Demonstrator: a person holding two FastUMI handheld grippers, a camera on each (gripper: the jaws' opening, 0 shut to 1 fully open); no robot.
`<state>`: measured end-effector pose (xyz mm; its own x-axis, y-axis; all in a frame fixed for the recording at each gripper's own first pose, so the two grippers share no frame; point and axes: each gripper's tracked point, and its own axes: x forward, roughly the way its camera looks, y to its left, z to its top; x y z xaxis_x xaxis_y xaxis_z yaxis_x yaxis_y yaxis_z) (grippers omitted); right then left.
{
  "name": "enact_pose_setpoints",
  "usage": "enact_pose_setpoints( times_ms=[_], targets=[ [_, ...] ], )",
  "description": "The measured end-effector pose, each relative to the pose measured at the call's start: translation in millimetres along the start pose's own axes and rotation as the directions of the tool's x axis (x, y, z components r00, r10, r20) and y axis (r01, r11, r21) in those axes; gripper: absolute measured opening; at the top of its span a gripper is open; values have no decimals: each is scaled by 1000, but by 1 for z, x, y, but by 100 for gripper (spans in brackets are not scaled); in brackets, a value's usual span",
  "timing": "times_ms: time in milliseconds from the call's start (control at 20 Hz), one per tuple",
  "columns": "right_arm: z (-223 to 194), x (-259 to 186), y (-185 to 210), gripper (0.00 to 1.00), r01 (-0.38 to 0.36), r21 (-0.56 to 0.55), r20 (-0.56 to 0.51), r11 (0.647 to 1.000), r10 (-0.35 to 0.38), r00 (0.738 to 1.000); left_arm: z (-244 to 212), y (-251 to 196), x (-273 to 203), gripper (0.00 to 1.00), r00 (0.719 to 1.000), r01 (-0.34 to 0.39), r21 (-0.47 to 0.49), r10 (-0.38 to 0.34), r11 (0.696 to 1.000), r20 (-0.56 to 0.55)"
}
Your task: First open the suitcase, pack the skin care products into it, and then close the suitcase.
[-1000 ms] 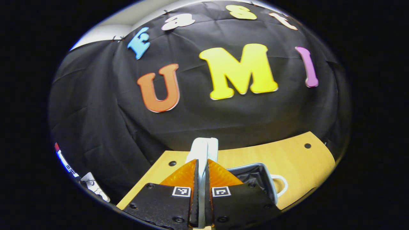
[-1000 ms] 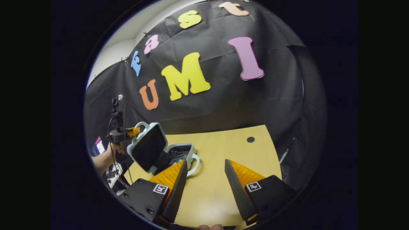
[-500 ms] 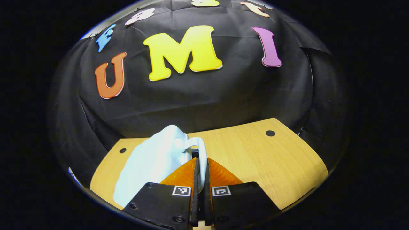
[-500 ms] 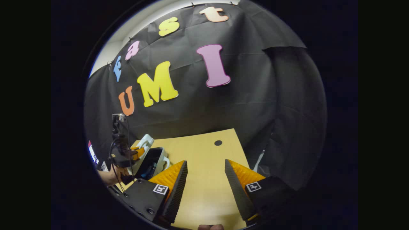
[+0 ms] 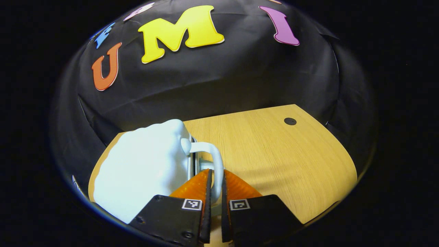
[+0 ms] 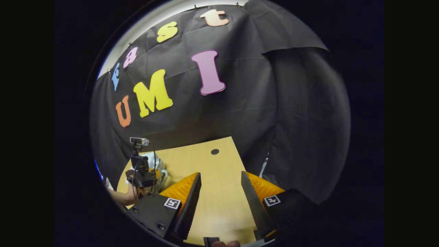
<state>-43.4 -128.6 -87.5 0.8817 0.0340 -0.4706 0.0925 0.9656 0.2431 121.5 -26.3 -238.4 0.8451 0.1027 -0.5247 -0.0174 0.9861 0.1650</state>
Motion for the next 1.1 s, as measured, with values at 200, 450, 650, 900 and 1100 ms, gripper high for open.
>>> enact_pose_setpoints(
  times_ms=[200, 450, 650, 900, 1100],
  targets=[
    [-11, 7, 7, 70, -29, -15, -16, 999, 29, 999, -10, -20, -2, 32, 1000, 28, -69, -27, 997, 15],
    [-4, 19, 40, 70, -84, -107, 12, 991, 86, 996, 28, -22, -37, 81, 988, 70, -78, -58, 994, 143],
    [38, 22, 95, 70, -126, -203, 158, 971, 160, 975, 92, 0, -110, 95, 945, 60, -107, -22, 992, 326],
    [82, 23, 146, 71, -151, -224, 304, 963, 216, 928, 143, 34, -186, 96, 883, 42, -157, 37, 987, 467],
    [107, 17, 165, 71, -110, -213, 405, 971, 190, 894, 157, 49, -218, 96, 855, 14, -167, 75, 986, 514]
  ],
)
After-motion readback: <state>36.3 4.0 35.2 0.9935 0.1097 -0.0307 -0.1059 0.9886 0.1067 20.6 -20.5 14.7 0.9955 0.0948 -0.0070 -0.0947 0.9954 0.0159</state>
